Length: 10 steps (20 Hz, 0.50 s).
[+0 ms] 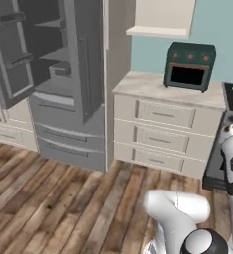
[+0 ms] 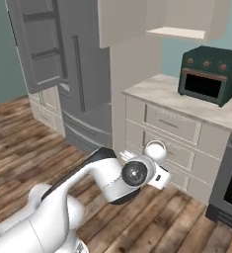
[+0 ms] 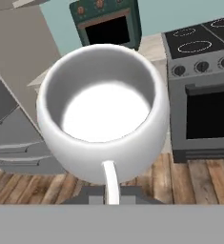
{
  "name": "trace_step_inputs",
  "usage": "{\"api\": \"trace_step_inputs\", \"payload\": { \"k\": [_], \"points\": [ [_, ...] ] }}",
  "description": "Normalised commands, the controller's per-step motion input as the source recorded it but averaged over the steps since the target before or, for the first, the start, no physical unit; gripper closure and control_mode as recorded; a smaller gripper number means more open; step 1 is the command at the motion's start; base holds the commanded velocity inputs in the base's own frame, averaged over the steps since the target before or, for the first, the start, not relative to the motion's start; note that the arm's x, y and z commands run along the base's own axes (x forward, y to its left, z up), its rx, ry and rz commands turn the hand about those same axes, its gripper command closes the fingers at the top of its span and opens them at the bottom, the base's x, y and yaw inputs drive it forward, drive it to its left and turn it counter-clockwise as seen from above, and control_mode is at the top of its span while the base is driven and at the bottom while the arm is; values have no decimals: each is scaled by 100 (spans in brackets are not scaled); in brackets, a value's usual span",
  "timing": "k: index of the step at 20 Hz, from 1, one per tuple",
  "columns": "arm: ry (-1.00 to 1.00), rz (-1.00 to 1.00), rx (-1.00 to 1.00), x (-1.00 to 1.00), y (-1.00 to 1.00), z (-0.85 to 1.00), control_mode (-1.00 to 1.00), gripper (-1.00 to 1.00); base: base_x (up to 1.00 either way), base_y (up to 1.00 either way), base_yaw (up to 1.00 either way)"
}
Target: Move the mug from next to the sink to the open cabinet. Then, move the bowl with the potato to the fridge to clear the area for faucet cleaning.
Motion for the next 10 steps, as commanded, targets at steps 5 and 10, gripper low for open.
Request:
{"api": "trace_step_inputs", "payload": {
  "k": [5, 10],
  "points": [
    [0, 0, 0, 0, 0, 0, 100, 100, 100, 61, -36],
    [0, 0, 0, 0, 0, 0, 100, 100, 100, 74, -33]
  ]
}}
